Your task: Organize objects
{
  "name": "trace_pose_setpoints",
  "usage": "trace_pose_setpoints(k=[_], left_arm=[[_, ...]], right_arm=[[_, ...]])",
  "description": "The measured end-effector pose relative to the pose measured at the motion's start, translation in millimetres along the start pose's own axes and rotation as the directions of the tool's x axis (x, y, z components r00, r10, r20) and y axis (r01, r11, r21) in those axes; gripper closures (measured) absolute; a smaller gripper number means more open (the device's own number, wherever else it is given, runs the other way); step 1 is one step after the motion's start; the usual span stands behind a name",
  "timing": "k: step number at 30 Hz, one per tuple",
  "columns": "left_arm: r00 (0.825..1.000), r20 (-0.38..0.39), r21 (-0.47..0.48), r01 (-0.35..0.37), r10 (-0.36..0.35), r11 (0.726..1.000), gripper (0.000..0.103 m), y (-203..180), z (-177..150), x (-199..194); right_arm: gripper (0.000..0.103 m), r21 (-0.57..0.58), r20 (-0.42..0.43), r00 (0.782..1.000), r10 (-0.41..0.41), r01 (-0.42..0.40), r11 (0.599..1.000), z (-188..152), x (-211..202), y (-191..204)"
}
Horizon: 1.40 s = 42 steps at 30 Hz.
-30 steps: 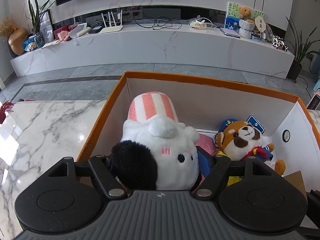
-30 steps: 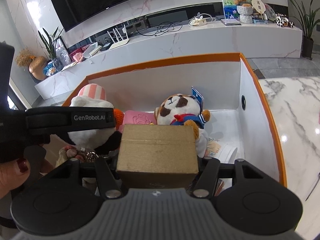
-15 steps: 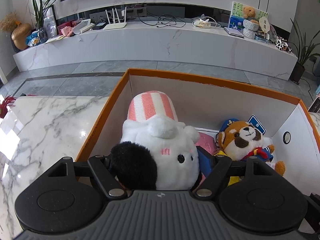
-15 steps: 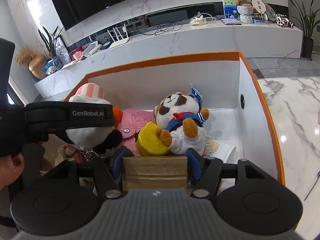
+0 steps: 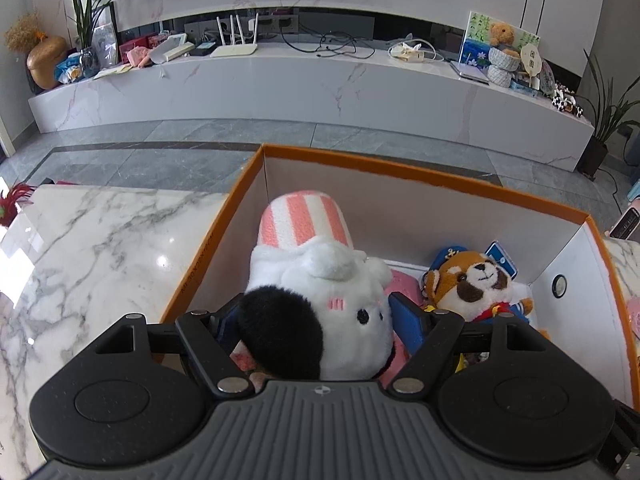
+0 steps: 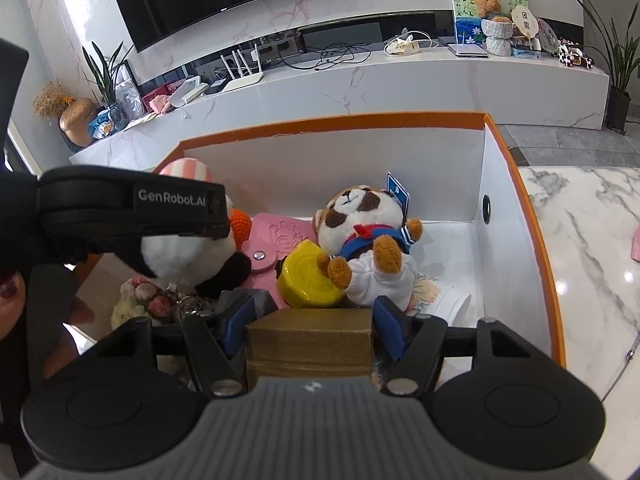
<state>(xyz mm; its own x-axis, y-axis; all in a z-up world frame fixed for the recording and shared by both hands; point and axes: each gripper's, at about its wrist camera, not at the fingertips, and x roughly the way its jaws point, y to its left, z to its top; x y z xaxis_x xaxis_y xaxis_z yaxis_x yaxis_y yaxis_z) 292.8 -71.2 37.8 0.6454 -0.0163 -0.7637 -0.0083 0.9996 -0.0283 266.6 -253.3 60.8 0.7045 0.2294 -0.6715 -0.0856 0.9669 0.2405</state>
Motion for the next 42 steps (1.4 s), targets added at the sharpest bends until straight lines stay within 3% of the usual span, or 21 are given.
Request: trace_pose_setpoints(k=[10, 22, 42], left_arm=[[1.0, 0.026, -0.007, 0.01, -0.01, 1.0, 0.015, 2, 4, -13], [0.999, 0.053, 0.037, 0.002, -0.004, 0.999, 0.015, -8, 2, -32], [0.993, 0.117, 0.08, -0.026, 0.017, 0.996, 0.015, 4, -18, -112]], right_arm=[[0.033, -0.008, 0.022, 1.0, -0.008, 0.008, 1.0, 1, -11, 3], [0.024, -0.035, 0.038, 0.999, -0.027, 0.029, 0.999, 0, -25, 10], [0.016, -0.091, 0.073, 0.995, -0.072, 0.079, 0.993, -15, -96, 29]])
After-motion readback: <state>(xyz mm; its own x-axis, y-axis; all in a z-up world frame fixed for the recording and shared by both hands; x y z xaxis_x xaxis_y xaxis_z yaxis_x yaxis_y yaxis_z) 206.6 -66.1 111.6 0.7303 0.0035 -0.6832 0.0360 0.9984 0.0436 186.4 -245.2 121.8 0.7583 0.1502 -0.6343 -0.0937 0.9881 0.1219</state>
